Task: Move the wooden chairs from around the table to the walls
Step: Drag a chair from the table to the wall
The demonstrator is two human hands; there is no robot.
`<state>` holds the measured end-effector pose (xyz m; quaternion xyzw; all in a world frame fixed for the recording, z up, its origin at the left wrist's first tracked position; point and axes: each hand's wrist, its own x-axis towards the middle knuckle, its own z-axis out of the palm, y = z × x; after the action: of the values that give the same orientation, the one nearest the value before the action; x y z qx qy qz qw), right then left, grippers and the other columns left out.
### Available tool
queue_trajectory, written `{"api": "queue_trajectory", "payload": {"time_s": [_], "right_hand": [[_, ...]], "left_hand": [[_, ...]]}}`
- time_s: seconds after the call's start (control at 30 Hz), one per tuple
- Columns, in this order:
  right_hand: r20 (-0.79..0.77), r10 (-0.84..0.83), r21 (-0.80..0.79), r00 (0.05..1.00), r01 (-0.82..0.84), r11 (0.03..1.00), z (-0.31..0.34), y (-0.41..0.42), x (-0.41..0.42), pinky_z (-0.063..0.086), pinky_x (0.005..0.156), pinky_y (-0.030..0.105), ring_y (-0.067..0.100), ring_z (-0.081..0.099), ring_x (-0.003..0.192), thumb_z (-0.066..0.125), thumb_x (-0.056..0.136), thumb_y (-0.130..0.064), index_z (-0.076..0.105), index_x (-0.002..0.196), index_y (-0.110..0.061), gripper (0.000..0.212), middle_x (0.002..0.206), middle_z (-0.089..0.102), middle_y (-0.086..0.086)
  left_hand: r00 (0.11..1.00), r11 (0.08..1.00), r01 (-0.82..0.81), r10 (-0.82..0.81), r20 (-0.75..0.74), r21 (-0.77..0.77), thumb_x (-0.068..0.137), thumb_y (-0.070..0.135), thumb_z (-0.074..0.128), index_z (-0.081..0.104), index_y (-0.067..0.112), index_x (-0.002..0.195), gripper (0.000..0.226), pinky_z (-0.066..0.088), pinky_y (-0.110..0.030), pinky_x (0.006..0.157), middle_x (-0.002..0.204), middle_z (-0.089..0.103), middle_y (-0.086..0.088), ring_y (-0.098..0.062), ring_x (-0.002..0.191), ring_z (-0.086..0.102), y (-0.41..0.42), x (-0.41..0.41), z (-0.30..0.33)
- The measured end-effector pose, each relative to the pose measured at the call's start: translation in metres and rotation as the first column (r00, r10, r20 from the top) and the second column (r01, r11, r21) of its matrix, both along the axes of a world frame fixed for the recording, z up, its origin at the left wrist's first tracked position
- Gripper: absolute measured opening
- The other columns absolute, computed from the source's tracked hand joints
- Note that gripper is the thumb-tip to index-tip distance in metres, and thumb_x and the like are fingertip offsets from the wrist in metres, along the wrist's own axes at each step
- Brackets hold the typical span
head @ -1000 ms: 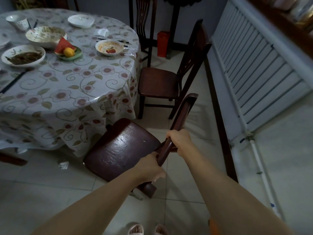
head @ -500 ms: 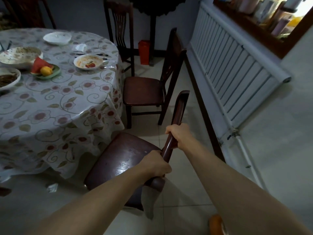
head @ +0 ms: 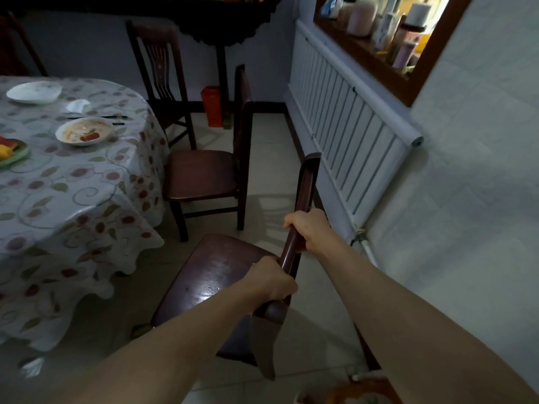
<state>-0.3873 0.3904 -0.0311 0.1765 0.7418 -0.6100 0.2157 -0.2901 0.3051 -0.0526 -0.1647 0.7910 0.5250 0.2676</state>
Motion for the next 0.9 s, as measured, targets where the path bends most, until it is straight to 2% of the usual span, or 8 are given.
{"api": "queue_trajectory", "payload": {"time_s": [0.17,0.3,0.47,0.53,0.6,0.7,0.8,0.9], "right_hand": [[-0.023,0.009,0.02,1.0,-0.009,1.0,-0.005,0.064,-0.036,0.051,0.059,0.035,0.023,0.053,0.064,0.06,0.069,0.006,0.051,0.122,-0.001,0.053,0.075,0.052,0.01],[-0.044,0.033,0.069,0.998,-0.03,0.997,-0.009,0.113,-0.063,0.053,0.066,0.039,0.026,0.055,0.073,0.06,0.066,0.003,0.053,0.12,-0.001,0.055,0.082,0.054,0.011],[-0.057,0.014,0.091,0.998,-0.009,0.996,-0.01,0.169,-0.096,0.056,0.076,0.047,0.034,0.062,0.089,0.06,0.064,0.003,0.055,0.118,-0.001,0.055,0.098,0.061,0.019],[-0.053,0.01,0.093,0.999,-0.005,0.996,-0.012,0.193,-0.109,0.057,0.069,0.041,0.031,0.062,0.083,0.061,0.064,0.004,0.058,0.108,-0.001,0.044,0.094,0.061,0.017],[-0.043,0.026,0.097,0.999,-0.022,0.995,-0.015,0.216,-0.12,0.055,0.062,0.034,0.028,0.062,0.079,0.061,0.066,0.004,0.058,0.108,-0.002,0.043,0.09,0.062,0.014],[-0.063,0.047,0.102,0.997,-0.04,0.994,-0.023,0.249,-0.131,0.057,0.065,0.035,0.028,0.064,0.079,0.062,0.067,0.004,0.06,0.113,-0.005,0.047,0.089,0.064,0.013],[-0.073,0.076,0.11,0.994,-0.068,0.992,-0.029,0.273,-0.138,0.055,0.064,0.03,0.023,0.064,0.076,0.063,0.071,0.0,0.057,0.121,-0.01,0.052,0.088,0.065,0.009],[-0.052,0.096,0.086,0.994,-0.091,0.992,-0.03,0.294,-0.144,0.057,0.071,0.034,0.024,0.065,0.077,0.061,0.075,0.0,0.052,0.128,-0.012,0.055,0.089,0.065,0.01]], "left_hand": [[0.999,0.999,-0.038,0.038,0.003,0.007,0.059,0.011,0.056,0.057,0.013,0.079,0.02,0.05,-0.026,0.053,0.071,0.062,-0.008,-0.022,0.062,0.064,0.068,-0.036,-0.008],[0.998,0.998,-0.059,0.059,-0.007,0.01,0.055,0.015,0.053,0.056,0.014,0.076,0.021,0.051,-0.028,0.054,0.075,0.064,-0.009,-0.026,0.069,0.066,0.123,-0.062,-0.014],[0.997,0.997,-0.07,0.069,0.019,0.024,0.06,0.017,0.056,0.058,0.009,0.103,0.044,0.058,-0.034,0.066,0.096,0.069,-0.014,-0.03,0.085,0.069,0.182,-0.098,-0.018],[0.995,0.994,-0.098,0.097,0.015,0.043,0.063,0.016,0.059,0.057,0.012,0.1,0.037,0.059,-0.034,0.071,0.097,0.067,-0.012,-0.027,0.084,0.069,0.207,-0.108,-0.02],[0.99,0.989,-0.14,0.139,0.016,0.047,0.063,0.019,0.06,0.057,0.013,0.103,0.04,0.058,-0.033,0.072,0.1,0.066,-0.01,-0.025,0.086,0.067,0.233,-0.114,-0.024],[0.978,0.974,-0.211,0.209,0.025,0.079,0.059,0.026,0.061,0.055,0.013,0.114,0.057,0.056,-0.036,0.082,0.105,0.065,-0.008,-0.025,0.094,0.065,0.272,-0.124,-0.034],[0.966,0.96,-0.257,0.255,0.034,0.112,0.06,0.026,0.062,0.056,0.015,0.117,0.058,0.055,-0.034,0.081,0.103,0.064,-0.005,-0.021,0.091,0.064,0.299,-0.135,-0.04],[0.972,0.956,-0.237,0.231,0.055,0.175,0.062,0.025,0.069,0.052,0.014,0.122,0.063,0.054,-0.035,0.084,0.107,0.062,-0.005,-0.023,0.096,0.062,0.318,-0.143,-0.044]]}}
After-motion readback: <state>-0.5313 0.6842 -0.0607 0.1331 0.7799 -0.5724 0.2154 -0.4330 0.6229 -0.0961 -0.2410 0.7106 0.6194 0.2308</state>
